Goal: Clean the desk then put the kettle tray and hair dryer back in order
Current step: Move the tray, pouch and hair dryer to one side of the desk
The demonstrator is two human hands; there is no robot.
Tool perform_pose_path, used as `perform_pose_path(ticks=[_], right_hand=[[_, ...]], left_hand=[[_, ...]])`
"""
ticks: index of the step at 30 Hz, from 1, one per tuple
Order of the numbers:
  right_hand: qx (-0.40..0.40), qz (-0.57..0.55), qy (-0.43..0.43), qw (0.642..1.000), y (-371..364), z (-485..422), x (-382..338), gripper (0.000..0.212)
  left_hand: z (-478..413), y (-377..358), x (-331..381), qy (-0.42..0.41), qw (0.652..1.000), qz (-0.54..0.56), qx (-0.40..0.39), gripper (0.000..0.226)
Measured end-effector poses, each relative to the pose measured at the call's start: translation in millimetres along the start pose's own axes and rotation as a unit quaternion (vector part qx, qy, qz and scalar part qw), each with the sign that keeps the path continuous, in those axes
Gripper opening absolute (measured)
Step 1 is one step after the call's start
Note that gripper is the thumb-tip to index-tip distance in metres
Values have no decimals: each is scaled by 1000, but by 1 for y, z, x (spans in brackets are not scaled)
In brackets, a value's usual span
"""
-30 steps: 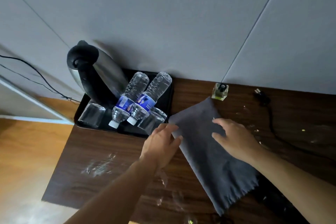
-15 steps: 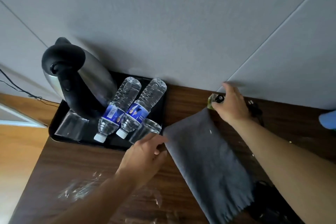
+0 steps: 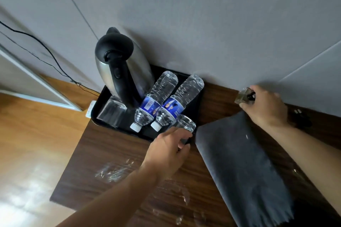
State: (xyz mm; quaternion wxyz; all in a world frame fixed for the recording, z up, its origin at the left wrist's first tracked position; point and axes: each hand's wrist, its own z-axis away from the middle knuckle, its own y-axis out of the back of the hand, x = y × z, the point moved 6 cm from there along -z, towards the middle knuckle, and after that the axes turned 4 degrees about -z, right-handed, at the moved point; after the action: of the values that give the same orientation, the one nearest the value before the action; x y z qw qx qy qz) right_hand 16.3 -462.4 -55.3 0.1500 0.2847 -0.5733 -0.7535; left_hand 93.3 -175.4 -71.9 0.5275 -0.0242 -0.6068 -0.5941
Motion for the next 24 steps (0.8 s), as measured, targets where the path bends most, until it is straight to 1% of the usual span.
perform_pose_path(ticks=[2, 6, 9, 11, 13, 16, 18, 20, 22, 24], right_hand=[[6, -26, 29, 999, 13, 7, -30, 47], [-23, -88, 111, 990, 19, 33, -95, 50], [-46, -91, 148, 984, 5, 53, -127, 52], [-55, -82, 145, 984, -7, 57, -133, 50], [-66, -73, 124, 987, -19, 54, -130, 49], [-89, -60, 101, 989, -34, 44, -119, 52], [-111, -47, 108, 987, -45, 42, -116, 53], [-125, -30, 134, 983, -56, 43, -119, 54], [-120, -24, 150, 981, -64, 41, -122, 52], [-116, -26, 143, 982, -69, 37, -124, 48]], left_hand=[[3, 7, -3, 5, 1000, 3, 9, 27], [5, 21, -11, 20, 999, 1, 34, 27], [6, 32, -24, 43, 998, 17, 48, 23], [7, 38, -36, 61, 997, 23, 52, 22], [12, 42, -47, 69, 996, 21, 59, 22], [21, 44, -59, 75, 995, 26, 66, 22], [27, 41, -65, 82, 994, 26, 62, 22], [30, 38, -68, 87, 994, 29, 64, 23], [31, 35, -69, 86, 993, 35, 69, 24], [30, 32, -67, 84, 994, 36, 64, 24]])
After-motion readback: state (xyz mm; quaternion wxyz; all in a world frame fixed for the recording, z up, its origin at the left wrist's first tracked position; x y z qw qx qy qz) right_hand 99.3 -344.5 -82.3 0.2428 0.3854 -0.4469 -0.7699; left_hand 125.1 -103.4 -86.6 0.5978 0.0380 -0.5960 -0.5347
